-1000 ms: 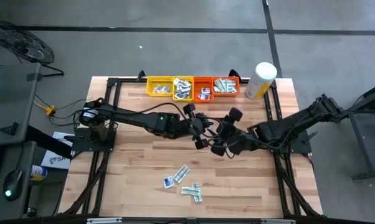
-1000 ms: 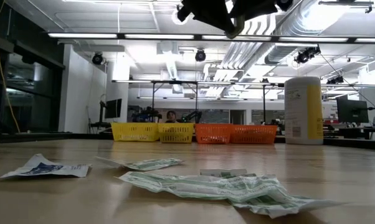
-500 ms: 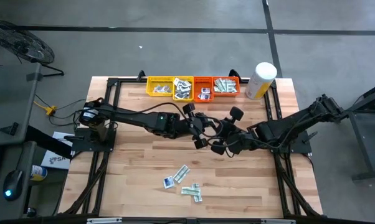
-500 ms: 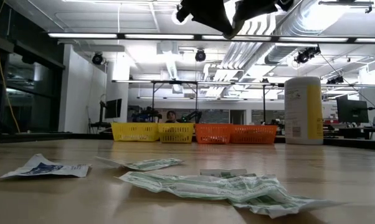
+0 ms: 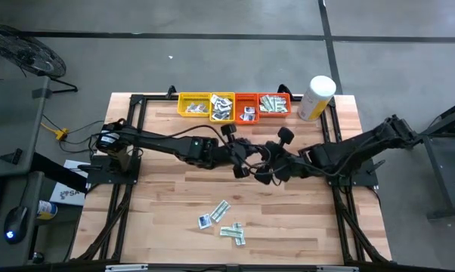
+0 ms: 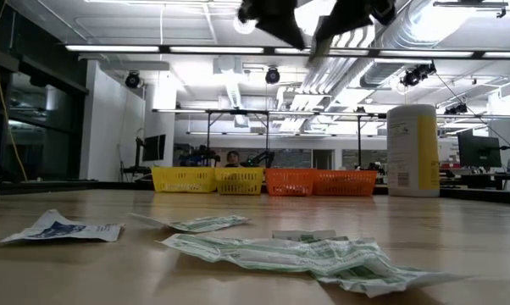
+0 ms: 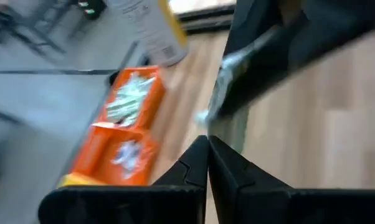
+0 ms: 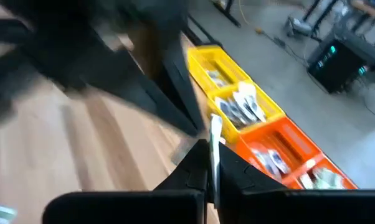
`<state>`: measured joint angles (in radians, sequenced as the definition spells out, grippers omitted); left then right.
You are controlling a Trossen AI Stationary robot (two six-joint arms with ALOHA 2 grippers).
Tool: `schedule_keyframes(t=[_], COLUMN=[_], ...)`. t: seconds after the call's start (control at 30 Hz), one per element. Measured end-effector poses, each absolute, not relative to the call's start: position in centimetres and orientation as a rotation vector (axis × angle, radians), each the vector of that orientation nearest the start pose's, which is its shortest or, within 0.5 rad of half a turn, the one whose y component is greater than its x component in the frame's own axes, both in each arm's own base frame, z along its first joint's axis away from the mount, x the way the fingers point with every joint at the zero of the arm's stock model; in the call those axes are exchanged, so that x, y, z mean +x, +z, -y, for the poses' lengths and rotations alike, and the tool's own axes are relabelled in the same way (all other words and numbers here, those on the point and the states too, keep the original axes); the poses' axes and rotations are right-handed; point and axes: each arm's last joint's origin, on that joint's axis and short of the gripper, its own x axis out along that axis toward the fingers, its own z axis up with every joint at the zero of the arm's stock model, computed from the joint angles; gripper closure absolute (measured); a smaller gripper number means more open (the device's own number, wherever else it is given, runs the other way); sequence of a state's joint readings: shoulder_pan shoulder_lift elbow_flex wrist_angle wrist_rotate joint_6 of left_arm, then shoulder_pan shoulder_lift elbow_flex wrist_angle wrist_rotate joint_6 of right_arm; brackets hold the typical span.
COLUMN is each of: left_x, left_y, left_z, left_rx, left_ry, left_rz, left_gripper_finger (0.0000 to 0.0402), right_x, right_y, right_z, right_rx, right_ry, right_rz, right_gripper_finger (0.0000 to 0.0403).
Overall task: Pick & Place First Aid Supplies
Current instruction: Put the green pad into the right orange bin
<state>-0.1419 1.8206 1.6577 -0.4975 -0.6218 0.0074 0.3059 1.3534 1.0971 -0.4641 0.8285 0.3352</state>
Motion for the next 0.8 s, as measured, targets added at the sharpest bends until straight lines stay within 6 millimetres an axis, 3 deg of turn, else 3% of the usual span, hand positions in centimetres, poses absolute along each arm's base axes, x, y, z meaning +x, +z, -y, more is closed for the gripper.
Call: schedule_keyframes(t=[0.17, 0.33, 0.57, 0.8], left_x=[38.5, 35.6, 32.8, 32.1], left_y=[33.6, 34.7, 35.5, 34.5], left_z=[2.8, 0.2, -3.8, -6.6], left_rx=[0.310, 0.260, 0.146, 0.085], left_ry=[0.571, 0.633, 0.606, 0.478], left_rz=[-0.698, -0.812, -0.956, -0.932], left_gripper_finger=[0.0351, 0.0320, 0.0316, 0.0316], right_x=[27.5, 27.6, 26.8, 23.3], right_y=[29.8, 30.1, 29.6, 29.4], right_z=[-4.1, -0.4, 7.4, 15.6], right_rx=[-0.051, 0.014, 0.065, 0.109], right_ry=[-0.628, -0.706, -0.660, -0.601], right_rz=[-0.582, -0.606, -0.748, -0.799], right_gripper_finger=[0.0402, 0.0402, 0.0402, 0.0403])
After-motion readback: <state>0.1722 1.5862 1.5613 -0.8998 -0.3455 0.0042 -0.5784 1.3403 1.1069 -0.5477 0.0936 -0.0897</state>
